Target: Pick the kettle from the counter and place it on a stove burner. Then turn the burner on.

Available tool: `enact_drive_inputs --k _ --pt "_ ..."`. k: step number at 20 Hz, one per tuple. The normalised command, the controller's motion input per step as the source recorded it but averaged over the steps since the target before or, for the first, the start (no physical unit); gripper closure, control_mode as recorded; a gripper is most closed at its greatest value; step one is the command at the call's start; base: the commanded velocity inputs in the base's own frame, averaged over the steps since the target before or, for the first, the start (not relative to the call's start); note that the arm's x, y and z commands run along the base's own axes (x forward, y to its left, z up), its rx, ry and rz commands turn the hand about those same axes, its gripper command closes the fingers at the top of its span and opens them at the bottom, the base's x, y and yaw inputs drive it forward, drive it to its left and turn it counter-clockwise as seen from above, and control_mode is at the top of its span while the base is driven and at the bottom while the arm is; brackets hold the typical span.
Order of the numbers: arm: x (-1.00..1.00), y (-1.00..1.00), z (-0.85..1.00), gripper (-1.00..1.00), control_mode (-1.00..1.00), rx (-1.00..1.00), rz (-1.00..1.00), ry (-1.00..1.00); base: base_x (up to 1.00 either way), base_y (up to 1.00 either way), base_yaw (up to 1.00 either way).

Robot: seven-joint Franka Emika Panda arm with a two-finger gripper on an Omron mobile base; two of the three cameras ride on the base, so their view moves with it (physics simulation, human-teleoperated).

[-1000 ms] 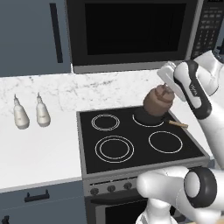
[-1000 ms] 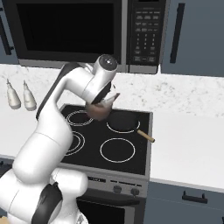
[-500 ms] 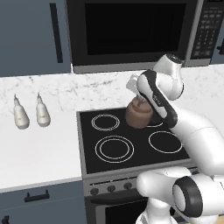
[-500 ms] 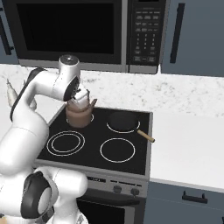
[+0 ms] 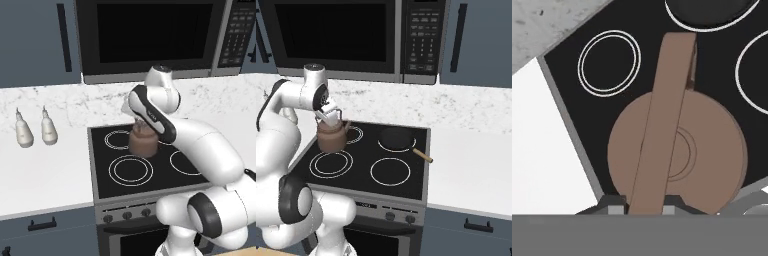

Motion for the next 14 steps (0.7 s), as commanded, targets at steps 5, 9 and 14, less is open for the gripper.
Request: enact_drive_inputs --k 5,9,14 --pt "0.15 0.43 -0.65 1.00 -1.00 0.15 0.00 0.08 0.00 0.00 0.00" --pt "0.21 0.60 -0.57 1.00 -1.00 0.00 0.00 0.05 0.00 0.00 0.00" --pt "0.21 0.38 -0.36 1.00 -1.00 -0.15 0.00 0.00 0.00 0.00 0.00"
